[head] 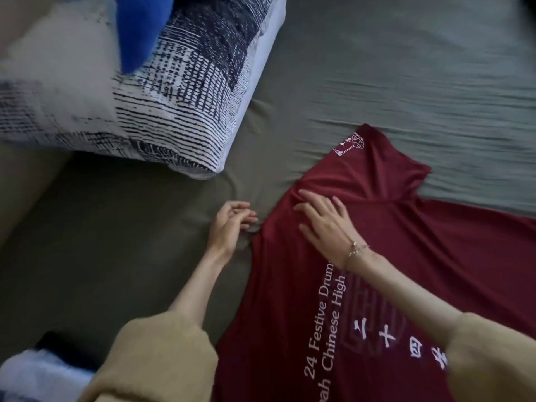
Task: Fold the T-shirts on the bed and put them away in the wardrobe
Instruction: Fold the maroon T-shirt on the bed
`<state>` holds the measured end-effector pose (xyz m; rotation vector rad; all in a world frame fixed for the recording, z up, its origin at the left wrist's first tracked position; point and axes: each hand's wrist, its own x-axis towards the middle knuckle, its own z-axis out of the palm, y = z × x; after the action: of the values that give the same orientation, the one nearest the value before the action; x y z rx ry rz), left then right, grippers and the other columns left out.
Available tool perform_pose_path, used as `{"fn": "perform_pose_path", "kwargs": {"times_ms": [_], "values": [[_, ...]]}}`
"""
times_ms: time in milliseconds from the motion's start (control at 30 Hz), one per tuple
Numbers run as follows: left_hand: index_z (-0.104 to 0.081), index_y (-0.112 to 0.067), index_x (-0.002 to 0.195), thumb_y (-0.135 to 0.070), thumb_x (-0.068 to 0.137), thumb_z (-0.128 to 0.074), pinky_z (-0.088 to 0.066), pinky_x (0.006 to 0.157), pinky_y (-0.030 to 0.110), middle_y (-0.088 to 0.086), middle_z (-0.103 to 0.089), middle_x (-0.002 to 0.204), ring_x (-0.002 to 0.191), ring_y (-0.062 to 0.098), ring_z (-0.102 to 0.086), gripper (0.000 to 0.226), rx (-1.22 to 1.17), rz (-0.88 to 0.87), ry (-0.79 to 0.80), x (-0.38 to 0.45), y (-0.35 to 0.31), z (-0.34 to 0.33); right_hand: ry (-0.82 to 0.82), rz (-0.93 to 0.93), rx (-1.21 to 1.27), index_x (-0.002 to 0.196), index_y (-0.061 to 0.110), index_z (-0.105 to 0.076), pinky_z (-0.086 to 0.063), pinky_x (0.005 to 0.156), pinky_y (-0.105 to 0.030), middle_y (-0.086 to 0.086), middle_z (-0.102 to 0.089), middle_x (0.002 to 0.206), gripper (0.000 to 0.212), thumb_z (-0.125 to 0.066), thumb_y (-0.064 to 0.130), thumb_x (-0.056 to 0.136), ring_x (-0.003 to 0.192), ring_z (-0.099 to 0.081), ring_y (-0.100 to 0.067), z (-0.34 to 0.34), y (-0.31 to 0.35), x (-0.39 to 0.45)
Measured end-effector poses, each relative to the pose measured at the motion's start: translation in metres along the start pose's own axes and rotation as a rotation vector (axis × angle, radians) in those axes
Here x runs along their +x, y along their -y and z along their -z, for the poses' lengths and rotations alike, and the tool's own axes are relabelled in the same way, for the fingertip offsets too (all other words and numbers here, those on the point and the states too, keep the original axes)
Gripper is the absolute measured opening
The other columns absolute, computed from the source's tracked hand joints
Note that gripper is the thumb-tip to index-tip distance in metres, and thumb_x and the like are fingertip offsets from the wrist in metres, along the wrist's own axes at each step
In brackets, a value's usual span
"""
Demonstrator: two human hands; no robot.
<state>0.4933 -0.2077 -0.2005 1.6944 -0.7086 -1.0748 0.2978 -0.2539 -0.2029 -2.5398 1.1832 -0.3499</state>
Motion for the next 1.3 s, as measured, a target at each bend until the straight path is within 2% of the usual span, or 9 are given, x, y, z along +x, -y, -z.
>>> {"fn": "perform_pose_path", "kwargs": {"times_ms": [233,367,567,700,767,933,1067,1200,1300], "values": [[-0.054,-0.021,0.081,0.007,0.085,-0.057,-0.041,0.054,0.007,-0.001,-0.057,0.075,0.068,0.01,-0.054,0.028,0.211,0.045,-0.038,-0.092,0.036,0.06,0.357,-0.013,-0.106,0.151,0.023,-0.008,0.003,0.115,-0.052,0.007,0.005,0.158,0.056,-0.029,0.037,0.101,0.145,0.005,-0.007,-0.013,0.067,-0.048],[-0.059,-0.016,0.084,-0.014,0.086,-0.067,-0.045,0.067,0.021,0.001,-0.059,0.074,0.066,0.013,-0.055,0.008,0.383,0.064,0.027,-0.146,0.051,0.078,0.406,0.014,-0.102,0.151,0.025,-0.002,0.003,0.114,-0.054,0.007,0.01,0.158,0.058,-0.027,0.039,0.101,0.145,0.008,-0.007,-0.019,0.102,-0.084],[-0.061,-0.017,0.081,-0.035,0.079,-0.074,-0.043,0.07,0.025,0.0,-0.062,0.078,0.074,0.013,-0.056,0.023,0.612,0.078,0.123,-0.218,0.067,0.083,0.467,0.097,-0.072,0.151,0.023,0.002,0.004,0.114,-0.052,0.004,0.018,0.156,0.062,-0.032,0.038,0.1,0.144,0.013,-0.009,-0.023,0.149,-0.157],[-0.055,-0.017,0.076,-0.036,0.087,-0.063,-0.044,0.074,0.036,0.009,-0.067,0.084,0.087,0.028,-0.06,0.023,0.819,0.053,0.077,-0.254,0.086,0.083,0.342,0.167,-0.033,0.142,0.018,-0.035,-0.023,0.114,-0.048,-0.003,-0.021,0.155,0.052,-0.041,0.035,0.094,0.141,-0.022,-0.014,-0.028,0.164,-0.215],[-0.057,-0.015,0.083,-0.037,0.092,-0.056,-0.043,0.074,0.036,0.012,-0.066,0.088,0.091,0.032,-0.06,0.024,0.801,0.045,-0.017,-0.269,0.093,0.082,0.218,0.256,-0.029,0.111,0.022,-0.056,-0.051,0.089,-0.041,0.0,-0.055,0.122,0.037,-0.042,0.04,0.082,0.11,-0.05,-0.014,-0.028,0.171,-0.241],[-0.059,-0.01,0.105,-0.042,0.089,-0.06,-0.043,0.082,0.031,0.004,-0.06,0.096,0.097,0.024,-0.058,0.036,0.663,0.153,0.007,-0.303,0.096,0.08,0.284,0.37,0.105,0.078,0.023,-0.052,-0.049,0.062,-0.027,0.011,-0.058,0.075,0.035,-0.046,0.058,0.076,0.069,-0.056,-0.01,-0.026,0.194,-0.306],[-0.062,-0.008,0.103,-0.036,0.086,-0.065,-0.046,0.089,0.034,0.005,-0.065,0.102,0.101,0.025,-0.06,0.033,0.632,0.189,0.043,-0.32,0.102,0.08,0.577,0.543,0.0,0.08,0.021,-0.055,-0.047,0.062,-0.026,0.008,-0.062,0.075,0.051,-0.052,0.069,0.065,0.069,-0.061,-0.013,-0.033,0.207,-0.346],[-0.058,-0.008,0.095,-0.031,0.091,-0.059,-0.047,0.086,0.04,0.017,-0.067,0.103,0.103,0.034,-0.06,0.024,0.67,0.162,-0.01,-0.334,0.112,0.079,0.563,0.607,-0.097,0.067,0.025,-0.058,-0.044,0.05,-0.015,0.012,-0.059,0.059,0.036,-0.078,0.049,0.049,0.057,-0.06,-0.004,-0.037,0.215,-0.356],[-0.054,-0.007,0.118,-0.031,0.097,-0.049,-0.044,0.089,0.041,0.02,-0.063,0.113,0.109,0.037,-0.056,0.032,0.759,0.121,-0.047,-0.34,0.112,0.076,0.65,0.53,-0.01,0.082,0.012,-0.06,-0.049,0.066,-0.028,-0.001,-0.067,0.082,0.018,-0.066,0.028,0.075,0.078,-0.065,-0.02,-0.03,0.22,-0.355]]}}
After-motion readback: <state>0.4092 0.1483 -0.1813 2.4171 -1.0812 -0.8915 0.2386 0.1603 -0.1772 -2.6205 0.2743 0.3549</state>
